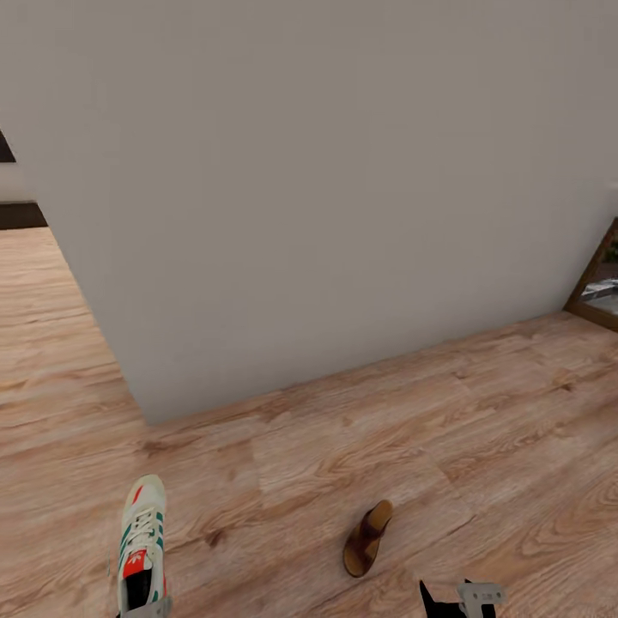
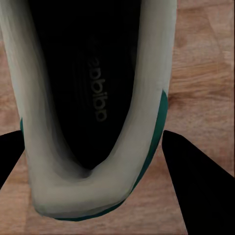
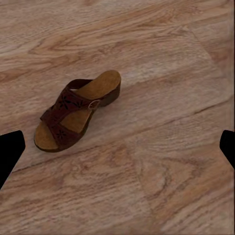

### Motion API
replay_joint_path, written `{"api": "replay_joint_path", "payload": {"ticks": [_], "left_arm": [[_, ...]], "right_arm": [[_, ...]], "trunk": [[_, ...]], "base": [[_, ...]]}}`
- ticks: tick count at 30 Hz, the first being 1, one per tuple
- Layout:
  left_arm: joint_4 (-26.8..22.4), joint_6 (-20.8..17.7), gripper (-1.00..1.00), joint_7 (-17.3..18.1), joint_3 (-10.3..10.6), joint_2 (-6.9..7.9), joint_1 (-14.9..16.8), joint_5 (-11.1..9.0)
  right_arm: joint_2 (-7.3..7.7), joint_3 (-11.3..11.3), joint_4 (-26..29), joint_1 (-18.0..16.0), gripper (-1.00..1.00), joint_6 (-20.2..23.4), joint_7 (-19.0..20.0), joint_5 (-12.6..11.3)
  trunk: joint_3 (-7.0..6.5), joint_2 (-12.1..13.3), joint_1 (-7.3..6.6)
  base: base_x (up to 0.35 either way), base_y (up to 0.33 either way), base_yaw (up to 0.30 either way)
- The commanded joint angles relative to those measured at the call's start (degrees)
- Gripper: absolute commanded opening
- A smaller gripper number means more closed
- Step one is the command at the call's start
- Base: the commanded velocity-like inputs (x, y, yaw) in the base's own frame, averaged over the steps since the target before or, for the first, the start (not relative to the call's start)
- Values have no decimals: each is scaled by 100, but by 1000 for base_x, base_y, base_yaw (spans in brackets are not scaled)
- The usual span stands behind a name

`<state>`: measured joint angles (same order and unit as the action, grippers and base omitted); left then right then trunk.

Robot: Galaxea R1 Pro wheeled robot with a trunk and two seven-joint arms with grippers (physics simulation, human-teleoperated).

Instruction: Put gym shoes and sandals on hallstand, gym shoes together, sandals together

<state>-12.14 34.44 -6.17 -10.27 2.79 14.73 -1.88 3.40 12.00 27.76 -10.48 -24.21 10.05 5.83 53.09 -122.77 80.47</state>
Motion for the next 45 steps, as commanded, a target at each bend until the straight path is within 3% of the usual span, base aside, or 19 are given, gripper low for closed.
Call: {"api": "replay_joint_path", "payload": {"ticks": [1, 15, 45], "left_arm": [[1, 19, -100, -24, 17, 2, 1, -17], [1, 19, -100, -25, 16, 4, 2, -15], [10, 19, -100, -26, 16, 11, 2, -23]], "right_arm": [[-6, 48, -8, -7, 100, -22, 40, 59], [-6, 48, -3, -7, 100, -22, 41, 59], [-3, 40, -16, -7, 100, -22, 49, 69]], "trunk": [[5, -2, 0], [5, -2, 0], [5, -2, 0]], "base": [[132, -272, -265], [149, -263, -238], [192, -232, -5]]}}
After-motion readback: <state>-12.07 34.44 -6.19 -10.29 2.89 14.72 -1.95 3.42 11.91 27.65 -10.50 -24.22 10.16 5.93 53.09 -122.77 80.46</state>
